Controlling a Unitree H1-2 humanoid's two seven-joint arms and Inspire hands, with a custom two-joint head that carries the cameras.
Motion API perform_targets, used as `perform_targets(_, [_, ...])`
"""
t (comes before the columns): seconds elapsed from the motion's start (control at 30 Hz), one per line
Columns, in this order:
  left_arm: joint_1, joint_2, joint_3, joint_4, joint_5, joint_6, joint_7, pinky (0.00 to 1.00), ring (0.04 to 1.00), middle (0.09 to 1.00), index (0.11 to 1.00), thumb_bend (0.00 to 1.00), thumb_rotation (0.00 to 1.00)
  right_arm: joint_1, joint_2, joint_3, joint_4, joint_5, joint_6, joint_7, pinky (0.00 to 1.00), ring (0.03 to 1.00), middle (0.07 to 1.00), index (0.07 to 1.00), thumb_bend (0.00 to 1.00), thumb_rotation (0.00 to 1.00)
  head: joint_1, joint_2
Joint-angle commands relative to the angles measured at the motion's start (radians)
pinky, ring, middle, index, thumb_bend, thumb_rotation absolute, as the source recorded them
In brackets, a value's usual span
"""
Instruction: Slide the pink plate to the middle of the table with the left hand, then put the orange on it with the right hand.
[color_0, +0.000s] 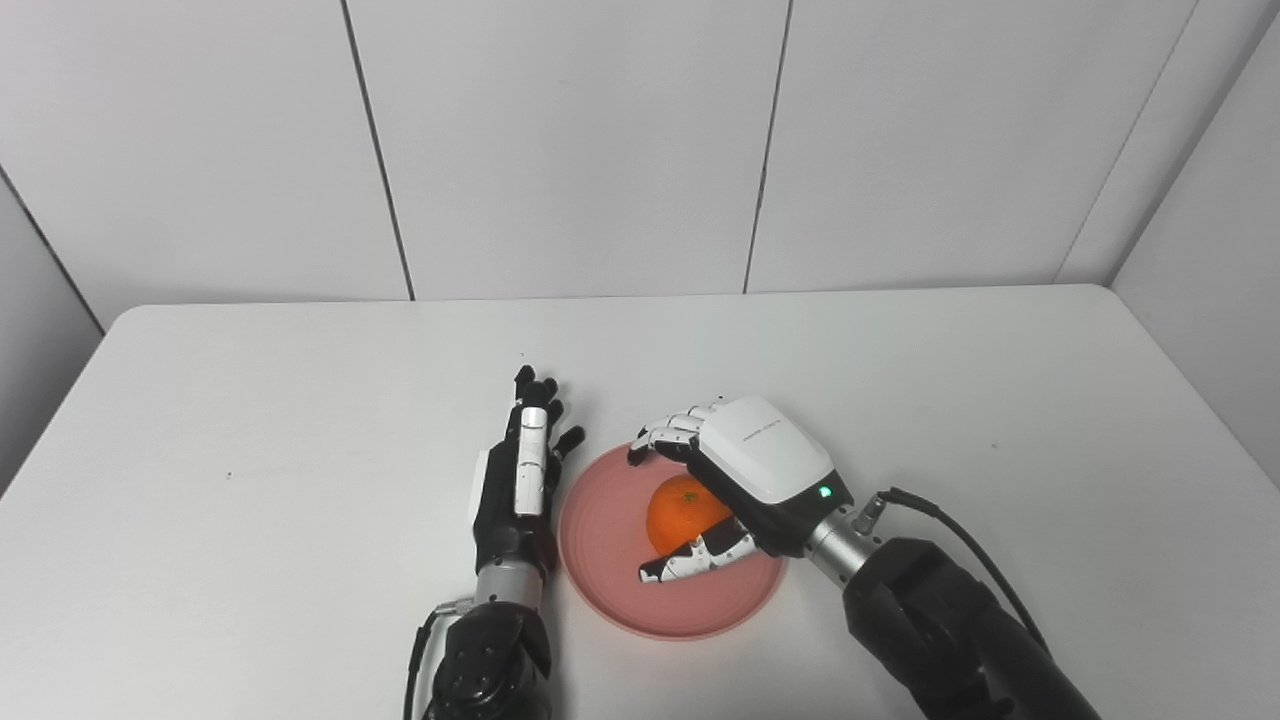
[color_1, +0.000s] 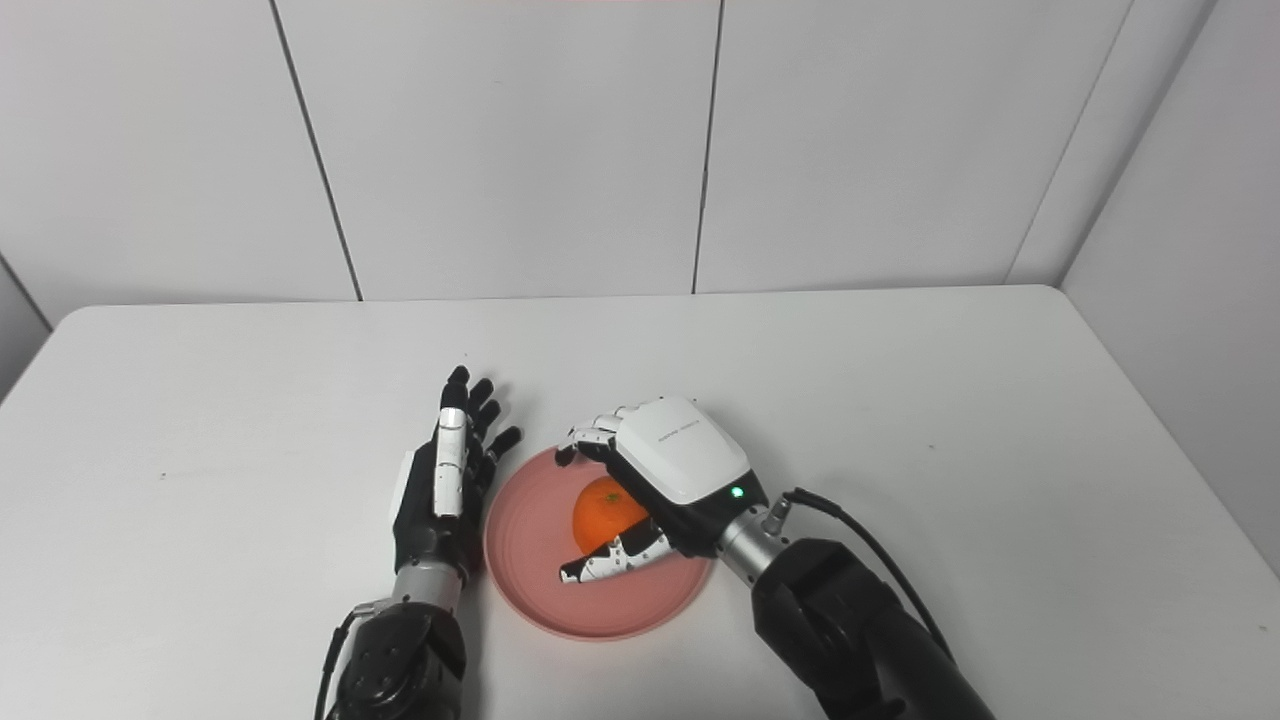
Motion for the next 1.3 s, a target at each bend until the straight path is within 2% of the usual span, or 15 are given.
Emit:
perform_targets(0.0, [0.081, -0.131, 0.001, 0.05, -0.027, 0.068, 0.016, 0.88, 0.984, 0.976, 1.0, 0.73, 0.92, -0.021, 0.006, -0.019, -0.03, 0.016, -0.033, -0.034, 0.73, 0.769, 0.764, 0.676, 0.75, 0.56, 0.0, 0.0])
perform_targets(0.07, [0.082, -0.131, 0.002, 0.05, -0.029, 0.066, 0.016, 0.89, 0.986, 0.984, 1.0, 0.73, 0.93, -0.017, 0.012, -0.028, -0.027, 0.038, -0.04, -0.049, 0.72, 0.762, 0.758, 0.674, 0.76, 0.55, -0.001, 0.0])
perform_targets(0.2, [0.086, -0.123, -0.015, 0.049, -0.002, 0.033, 0.017, 0.88, 0.937, 0.999, 1.0, 0.71, 0.93, -0.004, 0.038, -0.067, 0.002, 0.109, -0.096, -0.151, 0.66, 0.703, 0.714, 0.644, 0.75, 0.55, 0.0, 0.0])
perform_targets(0.27, [0.088, -0.114, -0.031, 0.05, 0.024, 0.002, 0.015, 0.83, 0.861, 0.913, 1.0, 0.77, 0.94, 0.007, 0.065, -0.103, 0.014, 0.161, -0.117, -0.205, 0.6, 0.658, 0.689, 0.66, 0.73, 0.69, -0.001, -0.001])
perform_targets(0.43, [0.086, -0.106, -0.035, 0.038, 0.042, -0.001, 0.025, 0.83, 0.845, 0.887, 0.987, 0.77, 0.96, 0.037, 0.138, -0.199, 0.03, 0.357, -0.125, -0.251, 0.59, 0.661, 0.694, 0.69, 0.72, 0.78, 0.002, -0.001])
perform_targets(0.5, [0.085, -0.105, -0.03, 0.035, 0.047, -0.009, 0.029, 0.83, 0.828, 0.883, 0.979, 0.77, 0.96, 0.05, 0.161, -0.239, 0.034, 0.448, -0.117, -0.251, 0.65, 0.72, 0.744, 0.746, 0.76, 0.91, 0.004, -0.001])
perform_targets(0.57, [0.084, -0.099, -0.029, 0.032, 0.061, -0.026, 0.035, 0.83, 0.822, 0.881, 0.978, 0.76, 0.96, 0.061, 0.184, -0.275, 0.042, 0.524, -0.114, -0.254, 0.71, 0.758, 0.771, 0.779, 0.8, 0.97, 0.006, 0.001])
perform_targets(0.63, [0.079, -0.087, -0.028, 0.033, 0.082, -0.053, 0.04, 0.83, 0.82, 0.88, 0.977, 0.75, 0.96, 0.073, 0.215, -0.316, 0.063, 0.593, -0.126, -0.271, 0.73, 0.768, 0.777, 0.786, 0.81, 0.98, 0.007, 0.002])
perform_targets(0.7, [0.07, -0.069, -0.022, 0.04, 0.093, -0.094, 0.035, 0.86, 0.819, 0.879, 0.97, 0.75, 0.95, 0.085, 0.255, -0.364, 0.097, 0.679, -0.133, -0.291, 0.76, 0.797, 0.795, 0.796, 0.77, 1.0, 0.008, 0.003])
perform_targets(0.77, [0.064, -0.054, -0.015, 0.048, 0.096, -0.133, 0.026, 0.9, 0.841, 0.889, 0.962, 0.74, 0.92, 0.09, 0.287, -0.402, 0.124, 0.752, -0.119, -0.299, 0.84, 0.844, 0.821, 0.81, 0.79, 1.0, 0.008, 0.003])
perform_targets(0.9, [0.041, -0.015, -0.011, 0.092, 0.177, -0.25, 0.044, 0.92, 0.875, 0.904, 0.951, 0.7, 0.92, 0.089, 0.339, -0.49, 0.199, 0.967, 0.0, -0.265, 0.91, 0.884, 0.868, 0.861, 0.83, 1.0, 0.011, 0.002])
perform_targets(0.97, [0.031, -0.003, -0.002, 0.112, 0.211, -0.291, 0.056, 0.94, 0.899, 0.919, 0.958, 0.71, 0.91, 0.089, 0.34, -0.51, 0.239, 1.012, 0.041, -0.252, 0.96, 0.92, 0.911, 0.906, 0.85, 1.0, 0.014, 0.003])
perform_targets(1.03, [0.02, 0.009, 0.013, 0.125, 0.227, -0.313, 0.066, 0.96, 0.92, 0.934, 0.965, 0.71, 0.92, 0.094, 0.337, -0.522, 0.288, 1.041, 0.045, -0.24, 0.99, 0.946, 0.933, 0.926, 0.85, 1.0, 0.016, 0.005])
perform_targets(1.27, [-0.008, 0.029, 0.073, 0.162, 0.274, -0.319, 0.108, 0.96, 0.937, 0.948, 0.96, 0.72, 0.95, 0.113, 0.344, -0.539, 0.367, 1.093, 0.062, -0.234, 1.0, 0.978, 0.955, 0.954, 0.82, 1.0, 0.018, 0.006])
